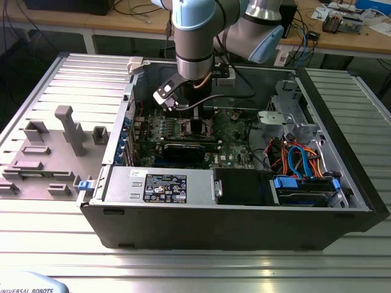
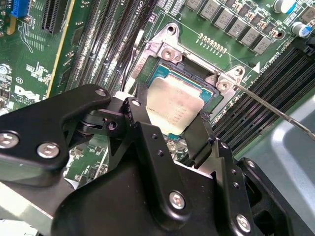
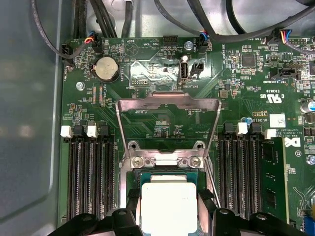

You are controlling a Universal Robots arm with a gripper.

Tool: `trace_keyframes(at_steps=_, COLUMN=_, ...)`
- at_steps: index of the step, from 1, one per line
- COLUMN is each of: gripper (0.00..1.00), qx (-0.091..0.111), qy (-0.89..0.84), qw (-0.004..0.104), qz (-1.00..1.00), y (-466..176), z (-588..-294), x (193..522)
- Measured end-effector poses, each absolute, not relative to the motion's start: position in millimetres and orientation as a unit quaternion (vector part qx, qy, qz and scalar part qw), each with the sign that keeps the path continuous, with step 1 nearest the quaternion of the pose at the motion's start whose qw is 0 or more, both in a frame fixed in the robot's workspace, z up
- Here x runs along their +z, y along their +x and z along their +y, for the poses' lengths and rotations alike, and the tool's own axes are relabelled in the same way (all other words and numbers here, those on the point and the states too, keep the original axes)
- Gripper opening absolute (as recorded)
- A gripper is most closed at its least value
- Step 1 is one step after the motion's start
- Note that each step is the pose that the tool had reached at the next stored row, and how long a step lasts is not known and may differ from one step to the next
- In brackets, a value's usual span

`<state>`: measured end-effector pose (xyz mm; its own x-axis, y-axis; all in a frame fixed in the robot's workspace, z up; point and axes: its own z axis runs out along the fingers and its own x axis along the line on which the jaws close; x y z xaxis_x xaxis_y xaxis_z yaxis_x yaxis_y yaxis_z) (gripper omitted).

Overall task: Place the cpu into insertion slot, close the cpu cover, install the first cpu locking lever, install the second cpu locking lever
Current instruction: 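Close the cpu cover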

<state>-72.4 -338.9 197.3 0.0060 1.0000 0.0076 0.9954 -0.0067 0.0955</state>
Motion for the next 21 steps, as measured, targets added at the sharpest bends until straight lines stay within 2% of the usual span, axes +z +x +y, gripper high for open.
trace_keyframes(at_steps=10, gripper=0.54, qx=0.037, qy=0.710, qw=0.031, qz=0.703, y=-72.4, z=-338.8, x=196.1)
trace_keyframes(at_steps=12, gripper=0.55, qx=0.037, qy=0.710, qw=0.031, qz=0.703, y=-72.3, z=-338.6, x=195.7)
trace_keyframes(at_steps=13, gripper=0.62, qx=0.037, qy=0.710, qw=0.031, qz=0.703, y=-72.3, z=-338.6, x=195.8)
trace_keyframes(at_steps=21, gripper=0.62, qx=0.039, qy=0.710, qw=0.029, qz=0.703, y=-72.4, z=-338.7, x=198.3)
